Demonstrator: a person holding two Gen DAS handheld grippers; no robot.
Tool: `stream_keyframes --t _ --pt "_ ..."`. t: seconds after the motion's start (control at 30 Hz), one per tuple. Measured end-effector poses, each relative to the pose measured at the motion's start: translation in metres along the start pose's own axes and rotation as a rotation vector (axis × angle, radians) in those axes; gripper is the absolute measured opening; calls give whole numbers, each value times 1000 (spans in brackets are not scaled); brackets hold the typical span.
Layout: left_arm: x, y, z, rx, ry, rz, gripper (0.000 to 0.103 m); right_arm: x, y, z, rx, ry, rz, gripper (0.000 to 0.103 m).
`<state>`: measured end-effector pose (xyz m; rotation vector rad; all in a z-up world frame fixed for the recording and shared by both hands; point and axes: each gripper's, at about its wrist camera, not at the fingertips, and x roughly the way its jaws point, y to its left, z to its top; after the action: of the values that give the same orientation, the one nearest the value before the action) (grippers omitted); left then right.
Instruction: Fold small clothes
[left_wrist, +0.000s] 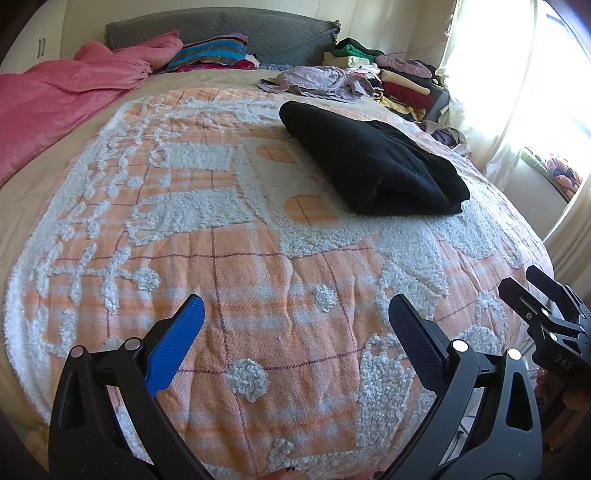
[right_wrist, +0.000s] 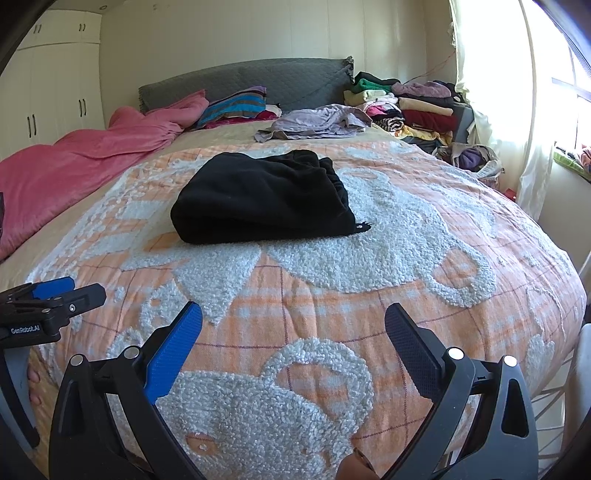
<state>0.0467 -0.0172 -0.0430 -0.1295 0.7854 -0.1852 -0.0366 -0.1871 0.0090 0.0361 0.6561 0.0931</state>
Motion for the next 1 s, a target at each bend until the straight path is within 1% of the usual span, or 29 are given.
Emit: stream_keyframes --t 1.0 --pt "2 1 -1 3 10 19 93 2 -4 -1 15 12 -9 98"
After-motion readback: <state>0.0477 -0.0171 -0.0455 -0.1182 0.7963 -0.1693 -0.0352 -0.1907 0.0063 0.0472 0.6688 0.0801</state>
